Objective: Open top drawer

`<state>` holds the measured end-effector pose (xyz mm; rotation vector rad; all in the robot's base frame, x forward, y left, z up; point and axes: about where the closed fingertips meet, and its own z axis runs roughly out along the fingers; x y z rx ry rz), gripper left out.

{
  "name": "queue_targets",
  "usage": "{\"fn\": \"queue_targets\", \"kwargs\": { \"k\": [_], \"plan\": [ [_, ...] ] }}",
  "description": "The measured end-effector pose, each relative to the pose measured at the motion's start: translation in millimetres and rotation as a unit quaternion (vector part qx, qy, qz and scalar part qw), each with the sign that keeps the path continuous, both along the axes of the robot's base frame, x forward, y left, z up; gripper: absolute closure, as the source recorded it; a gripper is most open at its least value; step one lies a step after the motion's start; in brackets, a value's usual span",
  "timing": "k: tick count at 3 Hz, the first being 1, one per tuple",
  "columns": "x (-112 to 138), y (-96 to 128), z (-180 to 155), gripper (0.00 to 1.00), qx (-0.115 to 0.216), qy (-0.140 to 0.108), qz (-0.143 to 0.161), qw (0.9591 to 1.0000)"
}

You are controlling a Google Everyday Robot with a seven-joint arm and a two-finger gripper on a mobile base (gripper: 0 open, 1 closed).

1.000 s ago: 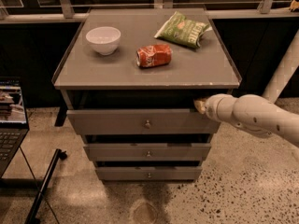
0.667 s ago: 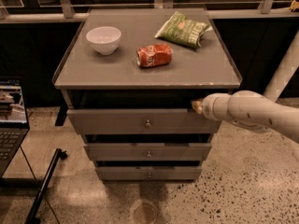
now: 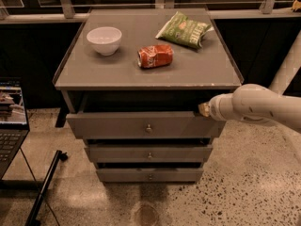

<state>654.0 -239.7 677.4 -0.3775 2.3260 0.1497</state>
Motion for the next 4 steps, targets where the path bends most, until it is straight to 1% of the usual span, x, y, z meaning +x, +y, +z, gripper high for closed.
{"fn": "queue_targets", "kwargs": {
  "k": [1,2,3,4],
  "plan": [
    [-11.2,-10.6,-2.0,1.00,0.008,0.031,-0.016,0.9994],
    [-10.9,-10.0,-1.0,1.00,0.008,0.031,-0.016,0.9994],
    [-15.1,-9.6,-2.4,1.00,0.027,0.044,-0.010,0.9986],
    [-26.9,-7.8,-2.0,1.00,0.096,0.082,0.008,0.9920]
  ]
}}
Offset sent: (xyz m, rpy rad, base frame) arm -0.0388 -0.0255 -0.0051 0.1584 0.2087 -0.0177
